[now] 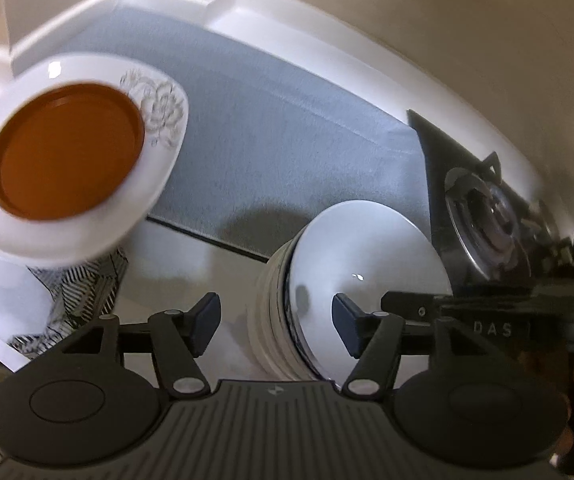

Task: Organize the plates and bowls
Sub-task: 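Close both grippers on the rim of the nested bowl stack, then lift the nested bowl stack off the mat with both grippers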

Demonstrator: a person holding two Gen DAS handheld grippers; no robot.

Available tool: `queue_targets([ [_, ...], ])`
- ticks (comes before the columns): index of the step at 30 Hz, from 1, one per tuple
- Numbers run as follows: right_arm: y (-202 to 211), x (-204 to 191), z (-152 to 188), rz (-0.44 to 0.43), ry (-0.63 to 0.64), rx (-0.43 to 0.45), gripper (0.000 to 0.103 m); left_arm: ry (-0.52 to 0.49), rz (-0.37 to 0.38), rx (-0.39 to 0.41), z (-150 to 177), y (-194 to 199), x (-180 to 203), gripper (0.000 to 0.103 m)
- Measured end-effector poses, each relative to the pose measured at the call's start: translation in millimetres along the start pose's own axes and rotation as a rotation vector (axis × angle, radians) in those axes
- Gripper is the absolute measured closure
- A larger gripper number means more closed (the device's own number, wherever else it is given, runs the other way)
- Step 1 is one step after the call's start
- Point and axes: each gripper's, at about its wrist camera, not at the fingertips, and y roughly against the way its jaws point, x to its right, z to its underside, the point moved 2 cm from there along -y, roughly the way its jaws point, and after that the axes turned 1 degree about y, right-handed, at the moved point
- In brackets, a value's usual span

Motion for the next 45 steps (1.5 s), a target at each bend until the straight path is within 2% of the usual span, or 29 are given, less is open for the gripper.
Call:
queue_targets([
  [6, -11.3, 0.5, -3.1, -0.054, 0.005, -0.048, 0.053, 0.107, 0.057, -0.039, 0.1, -13.8, -10.8, 0.036],
  [14, -26.6, 1.8, -8.5, -0.159, -0.049, -0.084, 0.045, 0.193, 0.08, -0.064, 4.9, -26.3, -19.9, 0.037],
  [19, -29.2, 8.4, -8.7, -0.194, -0.077, -0.078, 0.044, 0.234, 0.121, -0.07, 11.8, -29.5, -24.9, 0.045],
  [23, -27.6, 8.8, -7.4, -0.199, -0.06, -0.066, 0.045, 0.229, 0.119, -0.043, 16.0, -27.2, -23.2, 0.046],
  [27, -24.1, 9.9, -5.0, -0.197, -0.049, -0.044, 0.049, 0.221, 0.106, -0.009, 18.5, -21.0, -23.5, 0.055],
  [31, -16.8, 15.1, -7.7, -0.191, -0.039, -0.018, 0.064, 0.179, 0.092, 0.021, 19.4, -16.3, -19.9, 0.059],
  [34, -14.8, 20.5, -10.5, -0.196, -0.048, -0.026, 0.065, 0.137, 0.069, 0.043, 18.7, -14.0, -13.8, 0.062],
  [37, -12.5, 15.0, -11.5, -0.174, -0.002, -0.032, 0.065, 0.112, 0.044, 0.061, 18.3, -12.0, -9.9, 0.064],
  [41, -10.9, 6.0, -10.9, -0.142, 0.06, -0.023, 0.065, 0.128, 0.044, 0.065, 16.9, -12.1, -12.4, 0.066],
  [45, -11.0, 5.7, -11.3, -0.151, 0.071, -0.028, 0.065, 0.145, 0.038, 0.073, 13.5, -10.8, -18.5, 0.066],
])
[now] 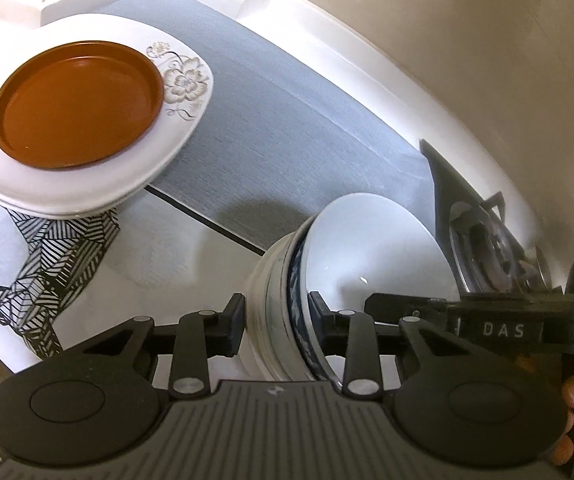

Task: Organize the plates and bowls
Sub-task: 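Lift the nested bowl stack off the mat with both grippers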

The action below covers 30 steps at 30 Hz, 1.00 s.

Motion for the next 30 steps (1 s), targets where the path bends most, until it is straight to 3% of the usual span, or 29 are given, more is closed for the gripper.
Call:
queue_targets([
  [6, -5.4, -9.8, -3.0, -0.014, 0.013, 0.005, 0.065, 0.035, -0.024, 0.039, -2.3, 5.5, -11.0, 0.067],
  [30, -4.6, -16.5, -0.5, 0.01, 0.047, 0.046, 0.066, 0.024, -0.026, 0.031, -2.0, 5.7, -9.7, 0.066],
])
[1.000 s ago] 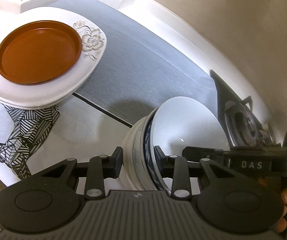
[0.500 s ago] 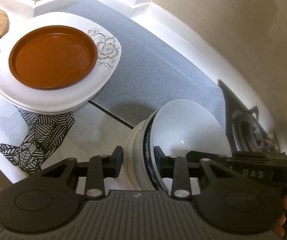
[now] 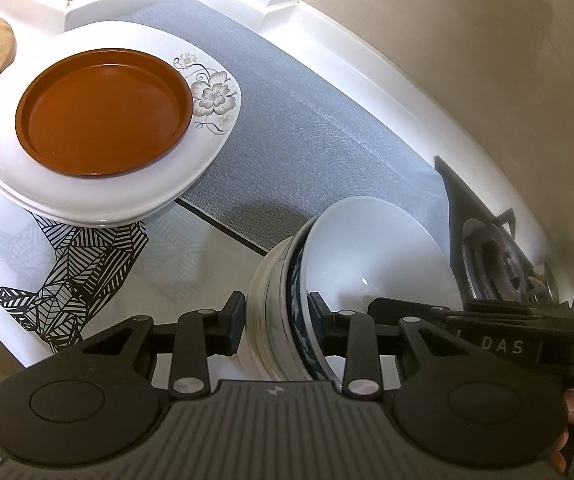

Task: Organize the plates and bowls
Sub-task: 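Lift the nested bowl stack off the mat with both grippers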

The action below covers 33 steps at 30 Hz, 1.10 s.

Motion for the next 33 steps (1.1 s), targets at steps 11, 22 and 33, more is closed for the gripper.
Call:
queue_targets([
  [11, 0.9, 0.7, -0.4, 0.0, 0.0, -0.002, 0.067, -0.003, 0.002, -0.001, 0.7, -0.1, 0.6, 0.066],
  [22, 0.8, 1.5, 1.5, -0.006, -0.002, 0.011, 0.067, -0.041, 0.006, 0.001, 0.8, 0.3, 1.6, 0.066],
  [33, 9.9, 8.0, 9.8, -0.007, -0.049, 0.083, 0.071, -0.05, 0.028, 0.005, 1.7, 0.7, 2.4, 0.066],
])
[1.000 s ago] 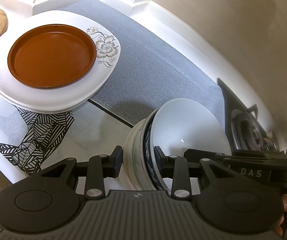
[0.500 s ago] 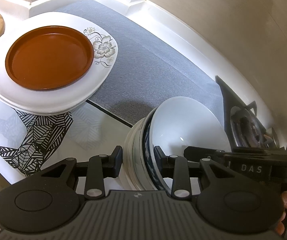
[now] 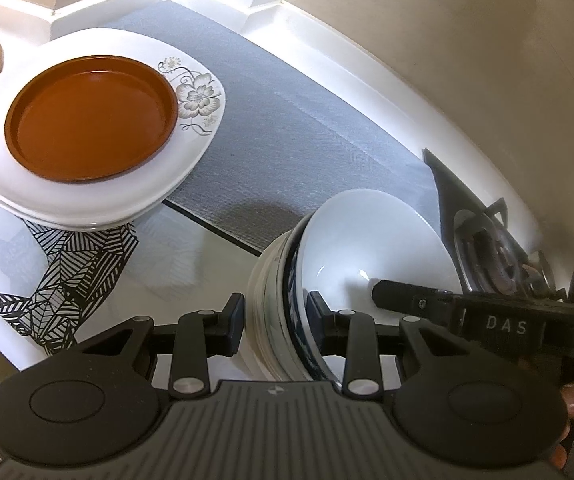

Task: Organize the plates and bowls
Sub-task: 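Lift the nested bowl stack off the mat with both grippers, then carry the bowl stack with both grippers over the terracotta plate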

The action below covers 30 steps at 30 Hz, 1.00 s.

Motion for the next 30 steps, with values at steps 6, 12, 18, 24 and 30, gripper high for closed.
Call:
queue_targets([
  [6, 7.5, 3.3, -2.6, 0.013, -0.018, 0.03, 0.071, -0.021, 0.018, -0.002, -5.5, -2.3, 6.4, 0.066],
  [12, 17.4, 6.7, -7.5, 0.043, -0.048, 0.065, 0.071, -0.063, 0.057, -0.007, -19.0, -6.4, 18.2, 0.065],
  [18, 29.5, 14.9, -13.5, 0.092, -0.098, 0.109, 0.071, -0.119, 0.115, -0.014, -37.7, -14.7, 31.1, 0.065],
  [24, 44.3, 11.7, -24.1, 0.154, -0.144, 0.167, 0.071, -0.182, 0.172, -0.001, -69.0, -9.3, 35.6, 0.065],
  [30, 42.4, -21.3, -52.0, 0.175, -0.156, 0.218, 0.071, -0.19, 0.175, 0.039, -111.0, 10.1, 3.3, 0.065],
])
